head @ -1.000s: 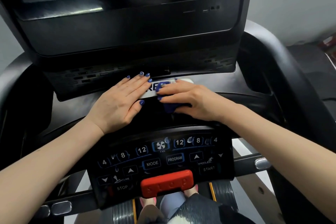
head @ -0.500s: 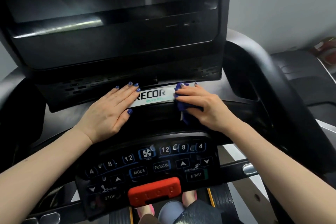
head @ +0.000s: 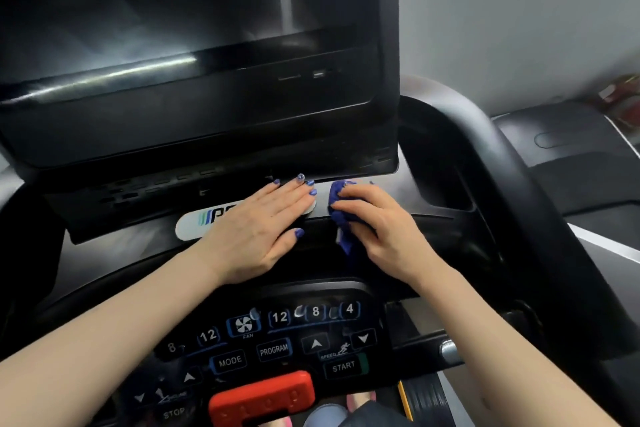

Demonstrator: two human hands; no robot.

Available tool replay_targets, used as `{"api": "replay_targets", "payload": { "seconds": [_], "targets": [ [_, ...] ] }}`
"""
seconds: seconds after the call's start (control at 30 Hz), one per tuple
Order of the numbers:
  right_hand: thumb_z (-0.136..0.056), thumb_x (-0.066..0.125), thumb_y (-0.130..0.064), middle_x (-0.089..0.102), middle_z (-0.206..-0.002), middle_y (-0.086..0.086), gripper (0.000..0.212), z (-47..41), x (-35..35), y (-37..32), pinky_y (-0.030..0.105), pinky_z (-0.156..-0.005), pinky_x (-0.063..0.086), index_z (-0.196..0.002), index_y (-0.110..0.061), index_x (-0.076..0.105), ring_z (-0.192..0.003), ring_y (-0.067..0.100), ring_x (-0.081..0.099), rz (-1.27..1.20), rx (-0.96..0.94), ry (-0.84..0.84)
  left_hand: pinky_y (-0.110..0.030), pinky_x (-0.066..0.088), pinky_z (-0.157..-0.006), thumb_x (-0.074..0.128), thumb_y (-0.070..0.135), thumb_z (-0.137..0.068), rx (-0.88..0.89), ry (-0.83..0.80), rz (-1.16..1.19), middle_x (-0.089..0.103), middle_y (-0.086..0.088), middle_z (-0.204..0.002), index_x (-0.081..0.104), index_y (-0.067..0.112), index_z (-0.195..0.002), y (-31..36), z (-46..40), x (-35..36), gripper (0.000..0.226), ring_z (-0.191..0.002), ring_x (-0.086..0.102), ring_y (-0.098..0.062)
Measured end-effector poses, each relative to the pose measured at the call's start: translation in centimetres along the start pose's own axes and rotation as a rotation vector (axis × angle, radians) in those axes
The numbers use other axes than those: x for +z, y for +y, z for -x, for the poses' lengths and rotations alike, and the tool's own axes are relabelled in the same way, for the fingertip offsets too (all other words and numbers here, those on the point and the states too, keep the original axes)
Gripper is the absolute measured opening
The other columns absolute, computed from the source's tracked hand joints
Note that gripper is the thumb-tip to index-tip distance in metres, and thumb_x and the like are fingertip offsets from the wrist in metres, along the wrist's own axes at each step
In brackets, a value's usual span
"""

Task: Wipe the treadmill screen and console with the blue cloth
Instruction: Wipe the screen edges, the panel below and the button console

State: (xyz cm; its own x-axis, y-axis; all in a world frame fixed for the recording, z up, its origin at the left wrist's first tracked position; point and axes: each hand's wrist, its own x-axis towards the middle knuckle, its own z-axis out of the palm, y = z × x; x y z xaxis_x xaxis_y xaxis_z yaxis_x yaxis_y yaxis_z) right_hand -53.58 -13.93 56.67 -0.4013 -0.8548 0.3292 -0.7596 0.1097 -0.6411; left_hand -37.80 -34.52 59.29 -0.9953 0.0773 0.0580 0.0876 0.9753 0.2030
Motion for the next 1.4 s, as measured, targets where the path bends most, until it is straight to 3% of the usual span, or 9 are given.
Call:
{"api": "replay_targets", "payload": {
  "seconds": [0.1,0.17,0.37,0.5,0.73,0.9,1.07,1.2,1.4],
  "targets": [
    [-0.087,0.059,-0.006,0.063,-0.126,0.002,0.027,1.4,-1.4,2.2,0.053,-0.109,0.036,-0.112,-0.007,0.07,-0.121,0.018,0.056,-0.025,0.091,0.116,-0.039,0.017,-0.123,0.032,0.037,-0.104,0.006,0.004,-0.013,0.028,-0.006,-0.162,0.032,0.009,-0.154,0.5,-0.8,0.0,0.057,-0.152,0.017,-0.015],
    [-0.089,0.058,-0.01,0.064,-0.126,0.002,0.026,0.5,-1.1,2.2,0.056,-0.107,0.038,-0.111,-0.007,0.071,-0.12,0.018,0.056,-0.034,0.146,0.16,-0.039,0.017,-0.123,0.033,0.036,-0.103,0.015,0.005,-0.022,0.03,-0.006,-0.161,0.034,0.008,-0.153,1.0,-1.7,0.2,0.057,-0.152,0.019,-0.016],
    [-0.091,0.058,-0.007,0.063,-0.13,0.002,0.028,1.0,-1.2,3.2,0.041,-0.115,0.032,-0.116,-0.008,0.07,-0.123,0.016,0.056,-0.065,0.098,0.113,-0.041,0.021,-0.123,0.033,0.036,-0.103,0.015,-0.008,-0.103,0.029,-0.008,-0.161,0.034,0.009,-0.153,1.6,-3.0,0.8,0.056,-0.152,0.02,-0.017],
    [-0.091,0.059,-0.007,0.065,-0.127,0.002,0.026,0.8,-2.1,4.9,0.049,-0.109,0.038,-0.114,-0.008,0.071,-0.122,0.016,0.058,-0.097,0.214,0.205,-0.042,0.019,-0.123,0.033,0.034,-0.104,0.014,-0.019,-0.105,0.027,-0.008,-0.162,0.034,0.008,-0.153,1.7,-3.1,0.6,0.056,-0.152,0.019,-0.018],
    [-0.092,0.056,-0.004,0.064,-0.128,0.004,0.028,1.7,-3.1,6.3,0.039,-0.113,0.036,-0.116,-0.005,0.07,-0.123,0.02,0.057,-0.141,0.147,0.148,-0.045,0.022,-0.122,0.036,0.032,-0.103,0.007,-0.032,-0.108,0.028,-0.009,-0.162,0.034,0.007,-0.152,1.9,-3.2,0.7,0.055,-0.152,0.021,-0.021],
    [-0.09,0.057,0.001,0.065,-0.124,0.002,0.026,0.2,-3.3,7.3,0.051,-0.107,0.041,-0.111,-0.005,0.072,-0.12,0.014,0.059,-0.191,0.197,0.222,-0.044,0.021,-0.123,0.037,0.031,-0.102,0.004,-0.021,-0.121,0.029,-0.009,-0.161,0.036,0.007,-0.152,2.0,-3.2,0.7,0.055,-0.151,0.022,-0.021],
    [-0.089,0.057,0.001,0.063,-0.126,-0.001,0.028,1.4,-3.8,8.1,0.028,-0.115,0.032,-0.113,-0.005,0.071,-0.122,0.012,0.057,-0.142,0.229,0.254,-0.046,0.024,-0.121,0.039,0.031,-0.102,0.005,-0.026,-0.11,0.03,-0.01,-0.161,0.037,0.007,-0.151,2.0,-3.3,0.6,0.055,-0.151,0.024,-0.022],
    [-0.089,0.057,0.001,0.066,-0.124,0.006,0.026,-1.5,-3.7,10.2,0.034,-0.114,0.034,-0.111,-0.003,0.072,-0.121,0.011,0.057,-0.134,0.263,0.282,-0.045,0.023,-0.122,0.04,0.031,-0.102,0.01,-0.02,-0.11,0.03,-0.01,-0.161,0.037,0.007,-0.151,2.0,-3.3,0.4,0.054,-0.151,0.025,-0.022],
    [-0.088,0.052,0.003,0.067,-0.125,0.006,0.034,-7.3,-5.3,13.2,0.046,-0.113,0.035,-0.114,-0.006,0.072,-0.121,0.012,0.057,-0.078,0.168,0.125,-0.047,0.025,-0.121,0.039,0.031,-0.103,0.015,-0.008,-0.105,0.031,-0.011,-0.16,0.038,0.006,-0.15,1.8,-3.4,0.6,0.054,-0.15,0.026,-0.023]
  ]
}}
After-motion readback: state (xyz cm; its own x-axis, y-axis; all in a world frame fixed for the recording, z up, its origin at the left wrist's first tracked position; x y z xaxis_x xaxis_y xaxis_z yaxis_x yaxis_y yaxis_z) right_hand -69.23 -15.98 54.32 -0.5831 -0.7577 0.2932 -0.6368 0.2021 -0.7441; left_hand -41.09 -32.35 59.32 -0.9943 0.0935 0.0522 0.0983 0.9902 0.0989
